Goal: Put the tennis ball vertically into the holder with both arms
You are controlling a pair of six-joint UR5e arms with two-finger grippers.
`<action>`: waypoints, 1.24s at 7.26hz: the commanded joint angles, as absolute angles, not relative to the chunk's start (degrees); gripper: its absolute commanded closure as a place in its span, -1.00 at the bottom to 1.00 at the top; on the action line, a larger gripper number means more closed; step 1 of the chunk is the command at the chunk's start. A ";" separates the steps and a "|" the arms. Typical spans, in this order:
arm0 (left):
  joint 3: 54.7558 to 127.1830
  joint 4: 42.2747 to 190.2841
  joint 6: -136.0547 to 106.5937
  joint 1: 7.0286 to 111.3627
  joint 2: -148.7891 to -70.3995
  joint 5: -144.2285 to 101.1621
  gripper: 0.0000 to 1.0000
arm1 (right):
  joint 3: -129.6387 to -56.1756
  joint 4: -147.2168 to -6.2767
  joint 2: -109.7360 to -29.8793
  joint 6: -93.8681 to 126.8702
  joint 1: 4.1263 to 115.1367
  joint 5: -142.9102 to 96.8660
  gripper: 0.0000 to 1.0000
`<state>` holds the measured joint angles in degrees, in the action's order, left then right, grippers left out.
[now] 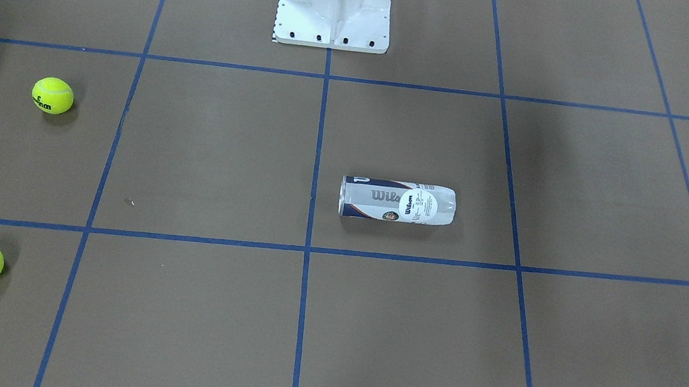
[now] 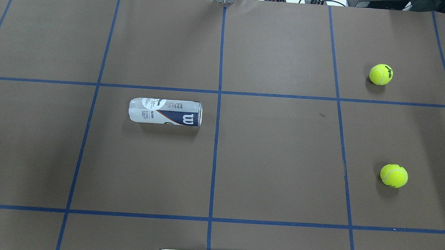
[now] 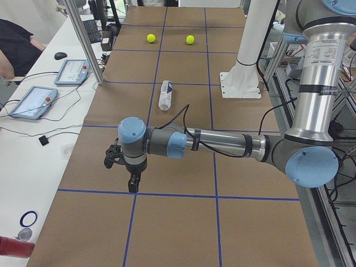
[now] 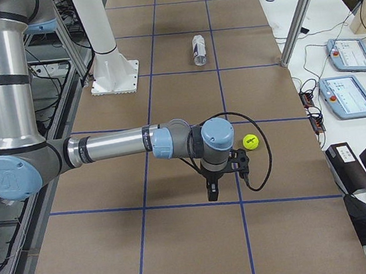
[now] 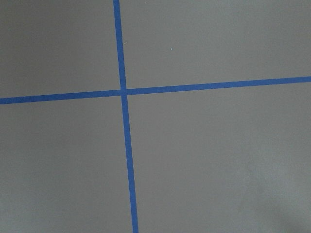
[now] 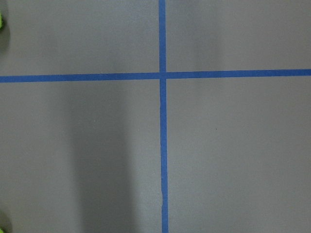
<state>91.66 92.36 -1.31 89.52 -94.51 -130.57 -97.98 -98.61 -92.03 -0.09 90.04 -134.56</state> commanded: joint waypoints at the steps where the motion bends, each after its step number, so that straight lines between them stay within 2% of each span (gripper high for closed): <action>1: 96.72 93.07 -1.58 88.95 -95.88 -131.83 -0.99 | -98.00 -98.61 -91.76 -0.09 90.35 -134.56 -0.98; 4: 104.30 100.97 -2.28 84.31 -97.55 -136.39 -0.99 | -98.17 -98.70 -91.32 0.00 90.53 -134.56 -0.98; 7: 104.07 96.81 -2.29 67.11 -110.60 -135.27 -0.96 | -98.17 -98.70 -91.05 0.09 90.88 -134.65 -0.98; 9: 102.75 92.46 -1.32 59.37 -120.11 -134.65 -0.98 | -98.61 -98.61 -90.97 0.00 90.88 -134.65 -0.98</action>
<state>103.51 94.43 -1.70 64.86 -114.55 -135.12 -98.32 -98.69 -91.01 0.07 90.87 -134.64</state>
